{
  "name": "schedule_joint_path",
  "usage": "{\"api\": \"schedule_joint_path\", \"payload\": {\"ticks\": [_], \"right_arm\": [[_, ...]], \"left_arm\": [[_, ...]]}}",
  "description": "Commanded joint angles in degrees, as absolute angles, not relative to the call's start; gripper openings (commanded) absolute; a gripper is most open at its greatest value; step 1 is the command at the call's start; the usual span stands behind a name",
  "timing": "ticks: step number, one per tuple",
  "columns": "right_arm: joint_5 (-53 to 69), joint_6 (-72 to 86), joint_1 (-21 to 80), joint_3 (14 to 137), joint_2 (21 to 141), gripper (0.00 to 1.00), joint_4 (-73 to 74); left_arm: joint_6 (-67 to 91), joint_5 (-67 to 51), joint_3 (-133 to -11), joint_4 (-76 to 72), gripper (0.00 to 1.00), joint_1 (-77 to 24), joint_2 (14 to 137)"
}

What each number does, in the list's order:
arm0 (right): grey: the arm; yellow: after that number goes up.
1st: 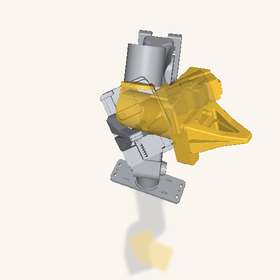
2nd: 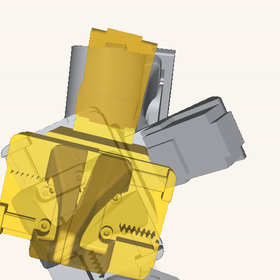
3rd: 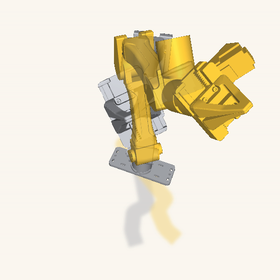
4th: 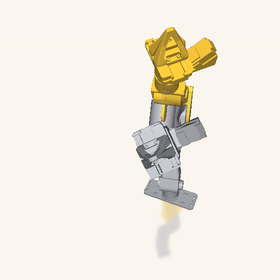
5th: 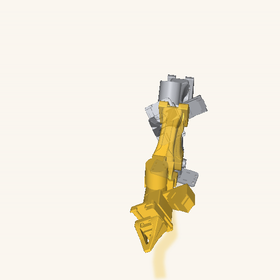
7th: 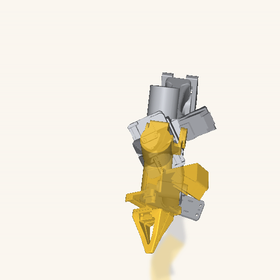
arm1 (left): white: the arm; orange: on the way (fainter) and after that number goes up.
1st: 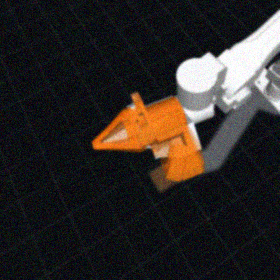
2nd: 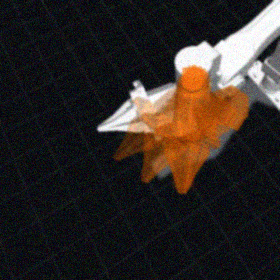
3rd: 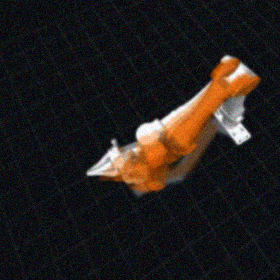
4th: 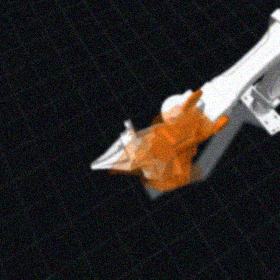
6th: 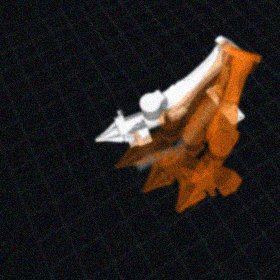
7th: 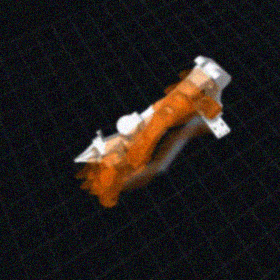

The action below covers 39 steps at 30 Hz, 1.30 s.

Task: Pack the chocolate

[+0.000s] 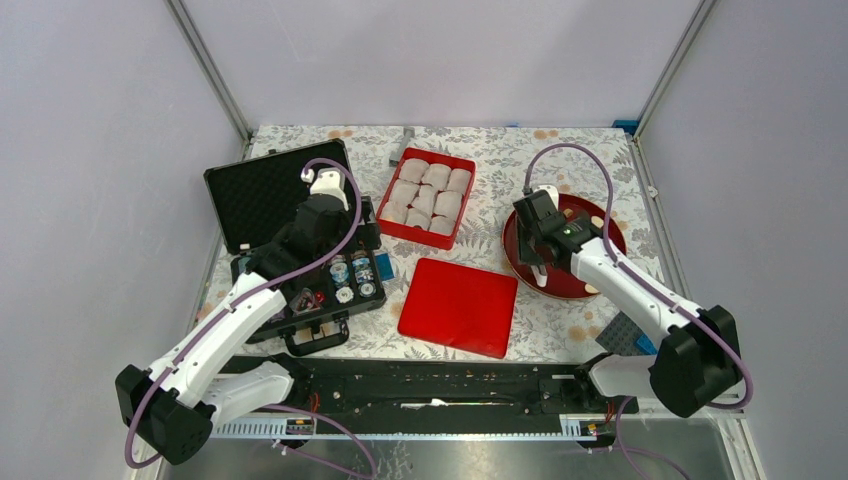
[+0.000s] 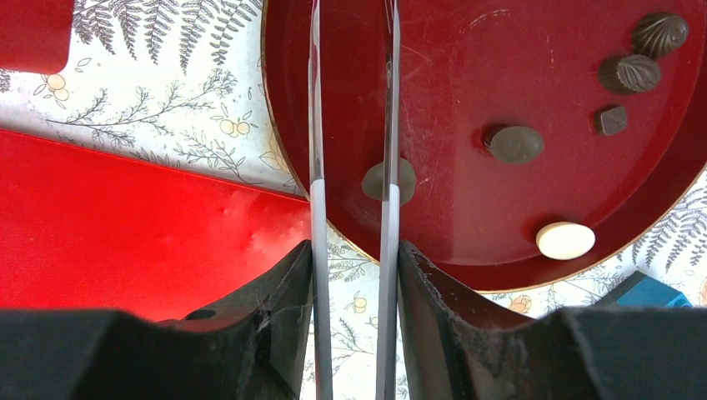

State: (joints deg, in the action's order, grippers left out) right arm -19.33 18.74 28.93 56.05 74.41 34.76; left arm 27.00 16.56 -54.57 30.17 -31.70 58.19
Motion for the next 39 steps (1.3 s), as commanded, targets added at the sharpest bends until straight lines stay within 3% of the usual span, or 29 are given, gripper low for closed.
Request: {"api": "schedule_joint_path", "payload": {"ticks": [1,13,39], "right_arm": [[-20.6,17.2,29.0,57.0,75.4,0.45,30.5],[-22.8,15.0,28.6,58.7,82.2,0.45,28.1],[-24.2,13.9,28.4,61.4,84.1,0.46,29.2]], "left_arm": [[26.8,16.7,-54.4,27.7,0.99,-31.4,57.4],[26.7,16.9,-54.4,27.7,0.99,-31.4,57.8],[26.4,16.8,-55.2,27.1,0.99,-31.3,60.0]]}}
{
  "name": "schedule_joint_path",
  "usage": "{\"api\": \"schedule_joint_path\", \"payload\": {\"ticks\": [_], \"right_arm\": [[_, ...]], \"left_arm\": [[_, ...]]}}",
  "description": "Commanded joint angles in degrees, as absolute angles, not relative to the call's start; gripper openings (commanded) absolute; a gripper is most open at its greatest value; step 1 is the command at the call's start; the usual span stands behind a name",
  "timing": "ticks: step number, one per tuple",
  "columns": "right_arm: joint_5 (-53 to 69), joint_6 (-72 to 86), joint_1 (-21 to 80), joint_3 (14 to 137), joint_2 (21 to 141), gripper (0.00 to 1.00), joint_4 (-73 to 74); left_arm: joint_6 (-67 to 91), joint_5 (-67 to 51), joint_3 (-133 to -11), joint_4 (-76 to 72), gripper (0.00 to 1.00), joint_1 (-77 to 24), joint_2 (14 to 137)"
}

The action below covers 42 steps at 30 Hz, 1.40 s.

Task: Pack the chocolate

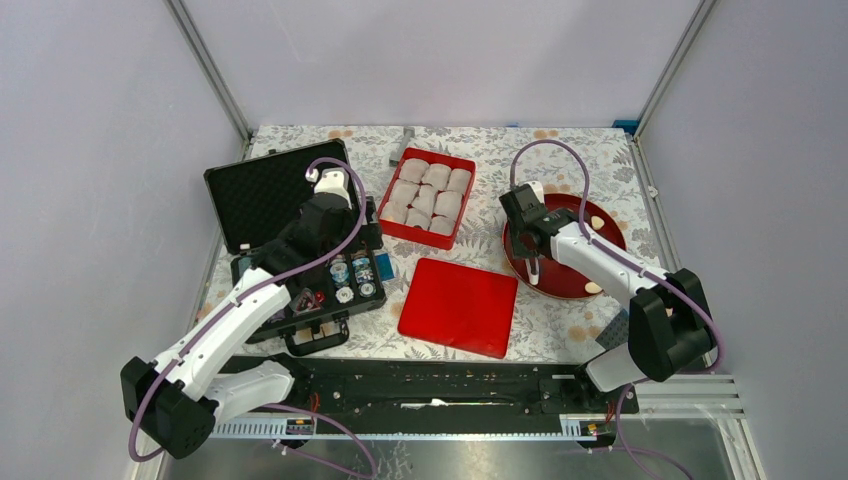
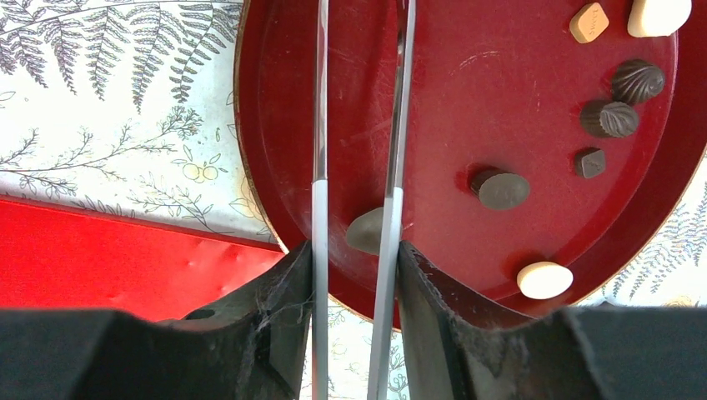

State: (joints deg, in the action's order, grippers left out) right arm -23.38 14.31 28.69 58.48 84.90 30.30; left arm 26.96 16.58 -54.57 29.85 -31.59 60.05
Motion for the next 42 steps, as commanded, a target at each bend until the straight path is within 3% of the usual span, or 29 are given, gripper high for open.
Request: {"api": "schedule_joint_path", "payload": {"ticks": [1,9,17,28,29,33,42], "right_arm": [[-24.2,13.9,28.3,61.2,83.9,0.46,29.1],[-24.4,13.7,28.4,61.6,84.7,0.54,29.0],[-24.6,12.2,28.1,62.7,85.9,0.46,28.3],[-22.9,14.4,25.9,58.7,82.2,0.52,28.1],[-21.4,14.8,24.6,57.5,81.4,0.54,27.7],[-17.0,15.4,20.9,54.3,78.9,0.75,26.4],[-6.2,18.9,15.1,44.5,74.3,0.75,16.7]], "left_arm": [[26.4,16.9,-55.1,27.0,0.99,-31.3,59.9],[26.5,16.9,-54.9,26.9,0.99,-31.3,59.9],[26.9,16.4,-54.8,26.5,0.99,-31.3,60.0],[27.0,16.2,-54.3,26.6,0.99,-31.4,59.4],[27.0,16.0,-54.2,26.6,0.99,-31.4,59.4],[27.0,15.9,-54.1,26.6,0.99,-31.3,59.4],[27.4,15.6,-54.2,26.5,0.99,-31.4,59.4]]}}
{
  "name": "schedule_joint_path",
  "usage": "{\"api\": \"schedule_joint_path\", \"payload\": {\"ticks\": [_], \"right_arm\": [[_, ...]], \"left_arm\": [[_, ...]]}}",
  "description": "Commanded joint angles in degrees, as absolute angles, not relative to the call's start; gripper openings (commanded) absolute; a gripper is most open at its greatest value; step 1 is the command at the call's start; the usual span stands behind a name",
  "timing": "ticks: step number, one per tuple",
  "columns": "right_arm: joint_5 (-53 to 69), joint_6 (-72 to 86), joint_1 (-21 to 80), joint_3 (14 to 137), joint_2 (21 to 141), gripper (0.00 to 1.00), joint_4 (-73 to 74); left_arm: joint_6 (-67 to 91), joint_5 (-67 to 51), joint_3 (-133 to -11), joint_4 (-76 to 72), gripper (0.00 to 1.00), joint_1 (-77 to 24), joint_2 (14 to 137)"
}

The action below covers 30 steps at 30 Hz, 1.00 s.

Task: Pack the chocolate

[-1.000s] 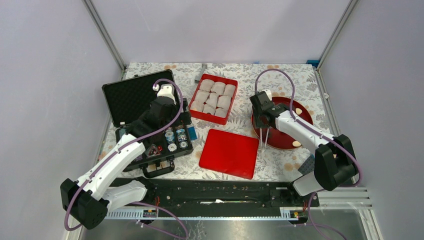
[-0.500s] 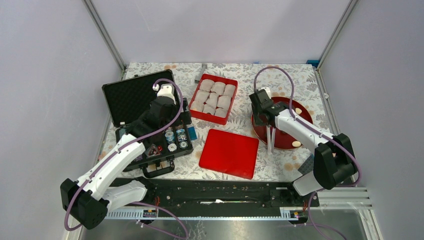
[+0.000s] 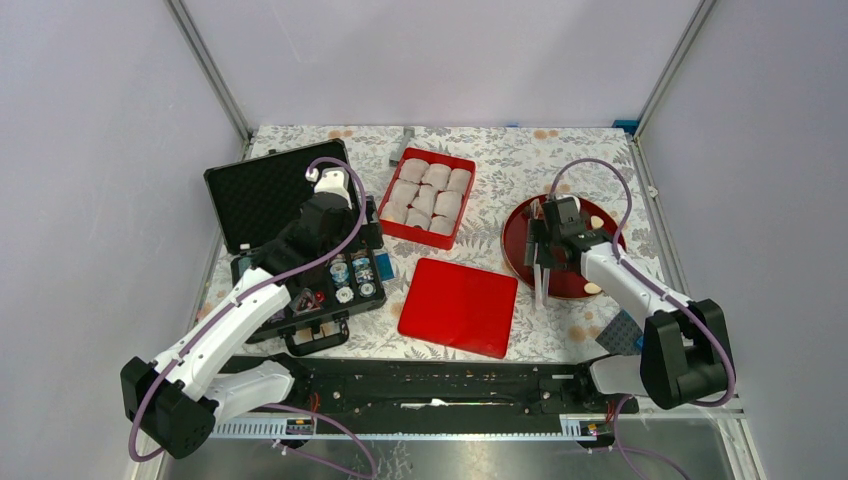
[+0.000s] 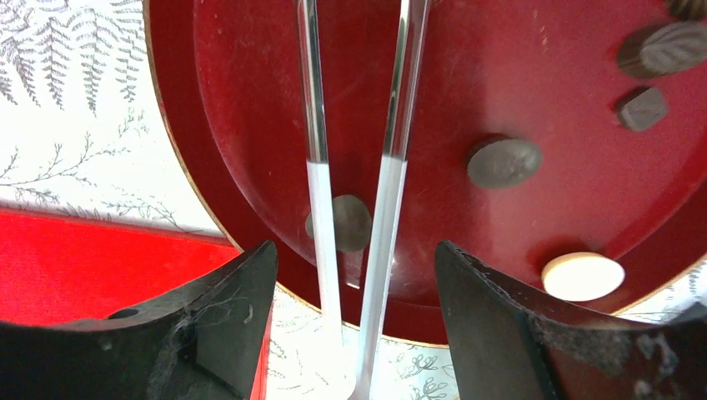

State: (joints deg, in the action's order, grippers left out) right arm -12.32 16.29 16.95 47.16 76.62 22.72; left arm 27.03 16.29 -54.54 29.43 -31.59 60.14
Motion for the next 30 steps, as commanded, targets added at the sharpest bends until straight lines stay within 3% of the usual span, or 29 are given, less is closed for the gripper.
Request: {"api": "schedule_joint_path", "payload": {"ticks": [1,6,11,21,26,30], "right_arm": [[-5.4,19.3,14.6,43.8,74.3,0.75,15.9],[-4.3,20.5,13.7,40.9,75.2,0.72,13.4],[-4.5,20.7,13.2,38.8,74.8,0.62,10.7],[-3.3,21.4,12.7,38.7,76.8,0.59,8.6],[-3.2,22.9,12.7,38.0,77.6,0.50,6.5],[-3.0,23.4,12.7,37.8,78.2,0.52,6.3]], "left_arm": [[27.4,15.5,-54.2,26.5,0.99,-31.4,59.4],[27.5,15.1,-54.3,26.5,0.99,-31.3,59.4],[27.6,15.0,-54.3,26.5,0.99,-31.4,59.2],[27.6,14.4,-54.4,26.2,0.99,-31.3,59.5],[27.6,14.2,-54.3,26.3,0.99,-31.4,59.2],[27.6,13.8,-54.1,26.3,0.99,-31.4,59.0]]}}
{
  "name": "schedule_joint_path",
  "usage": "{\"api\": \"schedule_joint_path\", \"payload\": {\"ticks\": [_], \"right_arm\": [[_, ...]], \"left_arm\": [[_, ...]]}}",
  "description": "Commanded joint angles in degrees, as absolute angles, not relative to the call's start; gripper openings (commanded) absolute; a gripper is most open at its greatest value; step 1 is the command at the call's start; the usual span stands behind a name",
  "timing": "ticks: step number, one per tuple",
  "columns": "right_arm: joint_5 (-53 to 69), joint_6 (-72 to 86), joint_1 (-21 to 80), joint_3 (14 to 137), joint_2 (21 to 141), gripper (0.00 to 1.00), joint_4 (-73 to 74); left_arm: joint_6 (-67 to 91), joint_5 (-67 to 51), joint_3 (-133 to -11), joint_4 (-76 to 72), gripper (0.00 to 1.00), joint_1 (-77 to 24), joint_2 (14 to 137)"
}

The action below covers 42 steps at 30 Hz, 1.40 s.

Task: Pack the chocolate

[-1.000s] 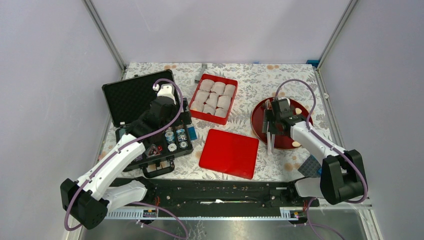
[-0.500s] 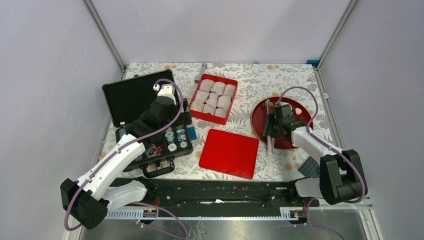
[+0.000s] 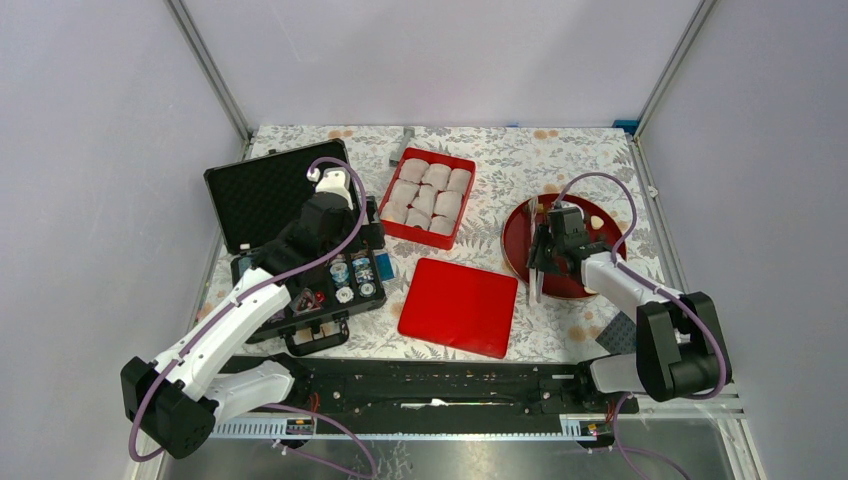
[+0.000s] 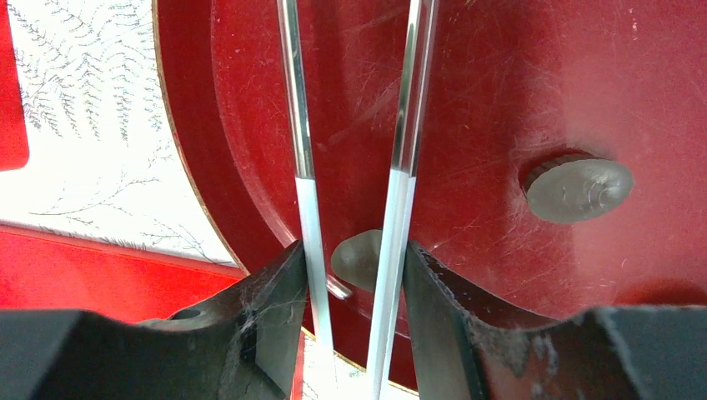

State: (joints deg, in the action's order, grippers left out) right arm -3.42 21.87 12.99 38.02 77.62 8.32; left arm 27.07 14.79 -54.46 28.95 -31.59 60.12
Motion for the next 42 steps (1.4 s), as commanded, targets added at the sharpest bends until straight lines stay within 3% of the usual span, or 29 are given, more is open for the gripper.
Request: {"api": "schedule_joint_path", "payload": {"ticks": [1,13,24,30,33,37,42], "right_arm": [[-2.9,23.5,12.7,37.8,78.2,0.52,6.3],[-6.8,21.7,12.7,39.4,68.1,0.36,14.8],[-5.9,21.1,12.7,44.2,62.2,0.33,22.6],[0.6,18.5,13.1,51.8,65.9,0.32,27.6],[0.9,18.0,15.8,56.3,68.5,0.32,29.5],[-7.5,17.3,23.6,60.5,72.4,0.32,32.7],[-12.4,20.2,30.1,59.4,74.6,0.32,31.9]], "left_arm": [[27.6,13.9,-54.1,26.3,0.99,-31.3,59.0],[27.3,13.5,-54.1,25.5,0.99,-31.3,59.0],[27.0,13.2,-54.1,25.3,0.99,-31.4,58.7],[26.9,13.1,-54.1,25.3,0.99,-31.4,58.8],[27.0,13.4,-54.1,25.4,0.99,-31.3,58.6],[27.1,13.5,-53.8,25.4,0.99,-31.3,58.0],[27.2,13.7,-53.7,25.8,0.99,-31.3,57.6]]}}
